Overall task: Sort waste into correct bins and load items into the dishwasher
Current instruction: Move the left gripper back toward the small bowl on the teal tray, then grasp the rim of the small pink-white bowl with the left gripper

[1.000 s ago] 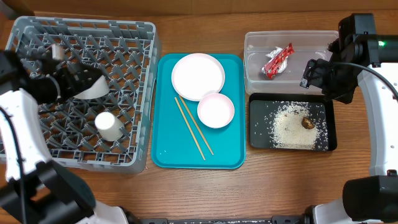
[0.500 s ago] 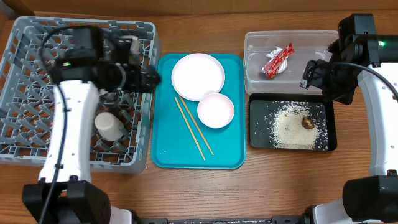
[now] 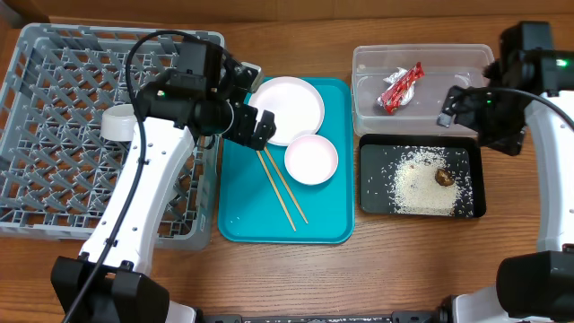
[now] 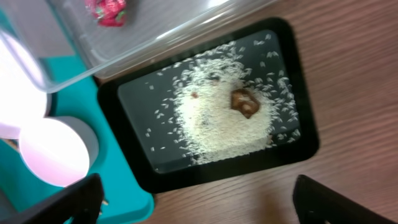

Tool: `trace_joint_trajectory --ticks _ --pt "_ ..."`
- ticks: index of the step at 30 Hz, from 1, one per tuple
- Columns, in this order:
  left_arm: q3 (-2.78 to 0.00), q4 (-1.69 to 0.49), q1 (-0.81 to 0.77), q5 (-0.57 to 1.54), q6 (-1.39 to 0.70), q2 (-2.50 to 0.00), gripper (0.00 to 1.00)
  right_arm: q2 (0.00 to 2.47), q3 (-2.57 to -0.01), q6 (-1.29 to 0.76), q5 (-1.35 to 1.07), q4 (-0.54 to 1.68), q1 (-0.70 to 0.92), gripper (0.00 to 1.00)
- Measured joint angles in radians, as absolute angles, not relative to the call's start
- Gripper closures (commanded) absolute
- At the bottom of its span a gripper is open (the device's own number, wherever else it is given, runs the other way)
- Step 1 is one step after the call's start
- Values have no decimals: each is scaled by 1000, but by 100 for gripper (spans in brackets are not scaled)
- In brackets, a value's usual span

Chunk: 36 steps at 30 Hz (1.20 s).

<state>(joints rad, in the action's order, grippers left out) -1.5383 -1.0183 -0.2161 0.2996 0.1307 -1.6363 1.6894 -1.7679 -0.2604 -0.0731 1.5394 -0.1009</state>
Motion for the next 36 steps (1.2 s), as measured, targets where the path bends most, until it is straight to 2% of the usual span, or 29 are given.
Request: trace_joint_trajectory --ticks 8,15,27,31,36 --pt "-1538 -1013 -228 303 131 -1636 0 1689 -1768 -262 -102 1546 -217 0" --pt "-1538 -950 -254 313 130 -1636 0 1689 -1768 -262 -116 1547 -248 0" --pt "-1538 -838 -471 189 130 -1661 0 1689 -1768 -262 -123 1548 -249 0" --pt "-1538 -837 -516 180 130 -1730 4 1689 -1768 -262 -124 1546 -248 0" --pt "-1538 -842 -574 174 127 -1834 15 1689 -1768 -262 -124 1546 -248 0"
